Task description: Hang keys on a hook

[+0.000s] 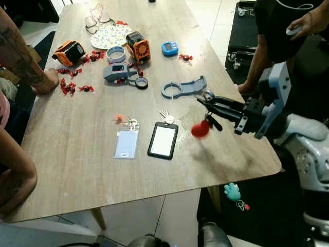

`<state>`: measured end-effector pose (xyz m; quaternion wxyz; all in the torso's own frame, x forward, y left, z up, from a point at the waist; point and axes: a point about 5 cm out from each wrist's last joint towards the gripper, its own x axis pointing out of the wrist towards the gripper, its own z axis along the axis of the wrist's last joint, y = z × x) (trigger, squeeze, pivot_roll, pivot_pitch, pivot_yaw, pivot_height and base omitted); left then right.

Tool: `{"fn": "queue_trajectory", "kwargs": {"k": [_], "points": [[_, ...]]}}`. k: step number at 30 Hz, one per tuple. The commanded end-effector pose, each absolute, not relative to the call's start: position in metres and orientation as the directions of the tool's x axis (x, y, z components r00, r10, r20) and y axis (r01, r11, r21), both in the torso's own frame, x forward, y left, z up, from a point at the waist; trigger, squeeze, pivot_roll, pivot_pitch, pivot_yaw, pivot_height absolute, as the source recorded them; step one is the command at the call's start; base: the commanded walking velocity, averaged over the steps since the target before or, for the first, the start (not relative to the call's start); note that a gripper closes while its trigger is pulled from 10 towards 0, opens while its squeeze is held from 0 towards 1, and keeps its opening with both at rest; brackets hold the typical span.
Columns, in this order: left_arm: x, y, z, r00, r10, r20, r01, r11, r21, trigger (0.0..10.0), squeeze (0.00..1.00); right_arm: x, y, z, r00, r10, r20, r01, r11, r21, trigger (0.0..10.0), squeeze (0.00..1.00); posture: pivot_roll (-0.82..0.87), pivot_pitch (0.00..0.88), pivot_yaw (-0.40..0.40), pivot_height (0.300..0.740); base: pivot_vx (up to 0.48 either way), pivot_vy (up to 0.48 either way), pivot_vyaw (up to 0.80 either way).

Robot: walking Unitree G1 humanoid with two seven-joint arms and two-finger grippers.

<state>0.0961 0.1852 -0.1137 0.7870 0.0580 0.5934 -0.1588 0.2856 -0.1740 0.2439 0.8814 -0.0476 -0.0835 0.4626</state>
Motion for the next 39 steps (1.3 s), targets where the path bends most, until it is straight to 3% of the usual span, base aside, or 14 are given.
{"fn": "queue_trajectory", "kwargs": {"k": [1,2,4,11,39], "points": [[0.130,0.180,-0.104,0.358,-0.206,-0.911,0.322,0.943,-0.086,10.0,0.00,0.277,-0.161,0.242,0.513,0.849,0.125,-0.837,0.527,-0.146,10.0,0.00,-0.23,0.149,0.139,0.740,0.000,0.000,0.00],[0.130,0.180,-0.104,0.358,-0.206,-0.911,0.322,0.943,-0.086,10.0,0.00,0.277,-0.161,0.242,0.513,0.849,0.125,-0.837,0.527,-0.146,10.0,0.00,-0.23,0.149,0.139,0.740,0.000,0.000,0.00],[0.133,0.180,-0.103,0.369,-0.204,-0.907,0.314,0.946,-0.085,10.0,0.00,0.257,-0.134,0.231,0.370,0.910,0.187,-0.920,0.386,-0.061,10.0,0.00,-0.22,0.136,0.134,0.740,0.000,0.000,0.00],[0.138,0.182,-0.101,0.386,-0.197,-0.901,0.302,0.950,-0.079,10.0,0.00,0.244,-0.099,0.211,0.275,0.929,0.248,-0.961,0.265,0.073,10.0,0.00,-0.21,0.108,0.124,0.740,0.000,0.000,0.00],[0.142,0.188,-0.100,0.391,-0.167,-0.905,0.279,0.959,-0.057,10.0,0.00,0.234,-0.086,0.170,0.212,0.976,0.049,-0.974,0.206,0.095,10.0,0.00,-0.20,0.078,0.140,0.740,0.000,0.000,0.68]]}}
